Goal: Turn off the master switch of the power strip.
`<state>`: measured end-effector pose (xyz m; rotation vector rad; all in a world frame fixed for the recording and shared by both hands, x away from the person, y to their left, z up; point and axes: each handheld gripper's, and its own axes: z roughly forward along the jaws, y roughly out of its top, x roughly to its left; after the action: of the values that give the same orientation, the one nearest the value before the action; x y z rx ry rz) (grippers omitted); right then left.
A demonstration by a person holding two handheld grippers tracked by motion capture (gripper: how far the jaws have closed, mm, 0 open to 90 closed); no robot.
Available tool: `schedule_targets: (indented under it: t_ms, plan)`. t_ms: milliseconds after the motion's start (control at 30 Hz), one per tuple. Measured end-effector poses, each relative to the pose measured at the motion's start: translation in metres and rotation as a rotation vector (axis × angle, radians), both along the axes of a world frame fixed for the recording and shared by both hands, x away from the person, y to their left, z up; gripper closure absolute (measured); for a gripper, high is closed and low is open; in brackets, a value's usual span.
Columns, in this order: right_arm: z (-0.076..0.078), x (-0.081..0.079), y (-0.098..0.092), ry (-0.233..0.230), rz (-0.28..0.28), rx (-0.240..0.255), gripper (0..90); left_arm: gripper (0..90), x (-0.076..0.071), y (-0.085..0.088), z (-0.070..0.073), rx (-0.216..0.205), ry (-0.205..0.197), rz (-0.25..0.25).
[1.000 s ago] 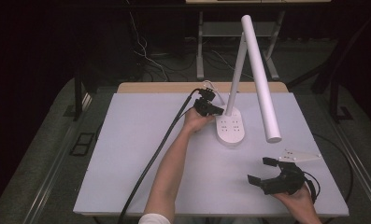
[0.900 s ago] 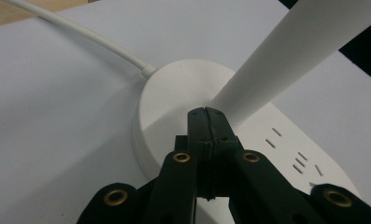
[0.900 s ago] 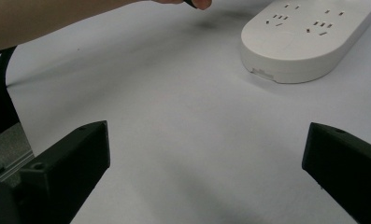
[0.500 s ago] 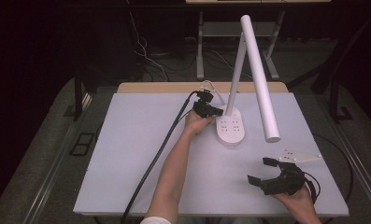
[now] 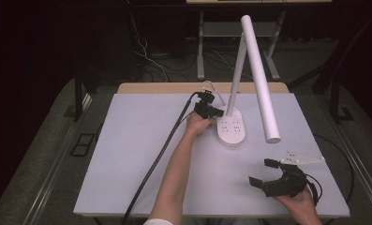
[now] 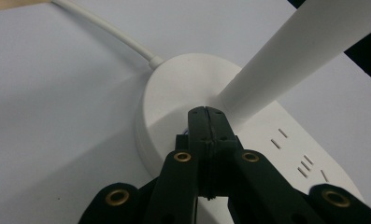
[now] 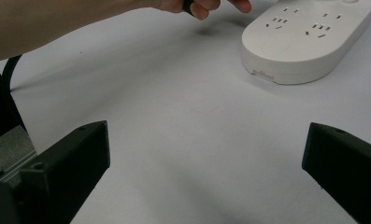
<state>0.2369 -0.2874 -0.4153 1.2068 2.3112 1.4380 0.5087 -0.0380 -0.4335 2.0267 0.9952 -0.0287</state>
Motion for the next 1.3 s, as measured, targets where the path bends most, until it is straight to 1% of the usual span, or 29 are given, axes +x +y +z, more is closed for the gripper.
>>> schedule_targets:
  t_ms: [33,67,133,167,200,233,267,300,333,367,400,467,567,600,633,700,767,867,933,967,1000,1100,1133,1167,1200,1267,1300]
  plan:
    - [0.000,0.000,0.000,0.001,0.000,0.000,0.3,90.0,0.000,0.001,0.000,0.004,-0.001,-0.004]
    - [0.000,0.000,0.000,0.001,0.001,0.000,0.2,90.0,0.000,0.001,0.000,-0.007,0.004,0.000]
    - [0.000,0.000,0.000,0.000,0.003,-0.002,0.2,90.0,-0.001,0.000,0.000,0.002,-0.014,-0.005]
    - [0.000,0.001,0.000,0.000,0.004,-0.001,0.2,90.0,-0.001,0.001,0.001,0.007,-0.027,-0.019]
    - [0.000,0.001,0.000,0.002,0.001,0.000,0.2,90.0,-0.001,0.001,0.002,-0.010,-0.020,-0.018]
    - [0.000,0.001,0.000,0.004,0.000,0.001,0.2,90.0,-0.001,0.002,0.003,-0.003,-0.036,-0.025]
    - [0.000,0.002,-0.001,0.006,0.002,0.000,0.2,90.0,0.000,0.004,0.003,0.001,-0.033,-0.028]
    - [0.000,0.002,-0.001,0.002,0.001,0.002,0.3,90.0,0.001,0.007,0.002,-0.017,-0.019,-0.020]
    - [0.000,0.002,-0.002,0.002,-0.001,0.002,0.3,90.0,0.001,0.009,0.002,-0.020,-0.020,-0.014]
    - [0.000,0.002,-0.002,0.005,-0.002,0.004,0.2,90.0,0.001,0.011,0.003,-0.046,-0.013,0.002]
    - [0.000,0.003,-0.002,0.001,-0.002,0.004,0.2,90.0,0.001,0.013,0.003,-0.093,-0.013,0.032]
    - [-0.001,0.003,-0.003,0.000,-0.004,0.005,0.2,90.0,0.002,0.019,0.007,-0.102,-0.017,0.026]
    - [0.000,0.002,-0.003,0.000,-0.005,0.004,0.2,90.0,0.002,0.026,0.013,-0.104,-0.031,0.018]
    - [0.000,0.002,-0.003,0.001,-0.005,0.005,0.2,90.0,0.002,0.028,0.015,-0.097,-0.022,0.019]
    - [0.000,0.002,-0.003,0.000,-0.007,0.005,0.2,89.9,0.001,0.030,0.017,-0.086,-0.022,0.020]
    - [-0.001,0.002,-0.003,-0.003,-0.010,0.006,0.3,89.8,-0.001,0.034,0.021,-0.101,-0.026,0.043]
    - [-0.001,0.003,-0.003,0.004,-0.012,0.009,0.3,89.7,-0.002,0.041,0.025,-0.097,-0.040,0.041]
    - [-0.001,0.003,-0.004,0.002,-0.013,0.009,0.2,89.4,-0.004,0.053,0.032,-0.106,-0.058,0.051]
    - [-0.001,0.003,-0.004,0.001,-0.014,0.009,0.2,82.5,-0.004,0.059,0.036,-0.108,-0.061,0.045]
    - [-0.001,0.003,-0.004,0.000,-0.017,0.012,0.2,80.1,-0.005,0.062,0.038,-0.100,-0.061,0.039]
    - [-0.001,0.003,-0.005,0.001,-0.016,0.012,0.3,78.2,-0.007,0.064,0.040,-0.099,-0.064,0.036]
    - [-0.001,0.003,-0.004,0.002,-0.016,0.012,0.2,74.0,-0.012,0.074,0.045,-0.111,-0.069,0.025]
    - [-0.001,0.004,-0.004,0.000,-0.014,0.012,0.3,72.1,-0.013,0.078,0.047,-0.106,-0.072,0.012]
    - [-0.001,0.004,-0.004,0.003,-0.014,0.011,0.2,70.0,-0.015,0.080,0.049,-0.125,-0.067,0.025]
    - [-0.001,0.004,-0.004,0.005,-0.013,0.010,0.2,67.5,-0.016,0.085,0.051,-0.109,-0.075,0.004]
    - [-0.001,0.004,-0.003,0.004,-0.011,0.007,0.2,63.9,-0.020,0.090,0.055,-0.118,-0.073,0.008]
    - [-0.001,0.004,-0.002,0.006,-0.011,0.011,0.2,61.5,-0.022,0.091,0.056,-0.129,-0.074,0.021]
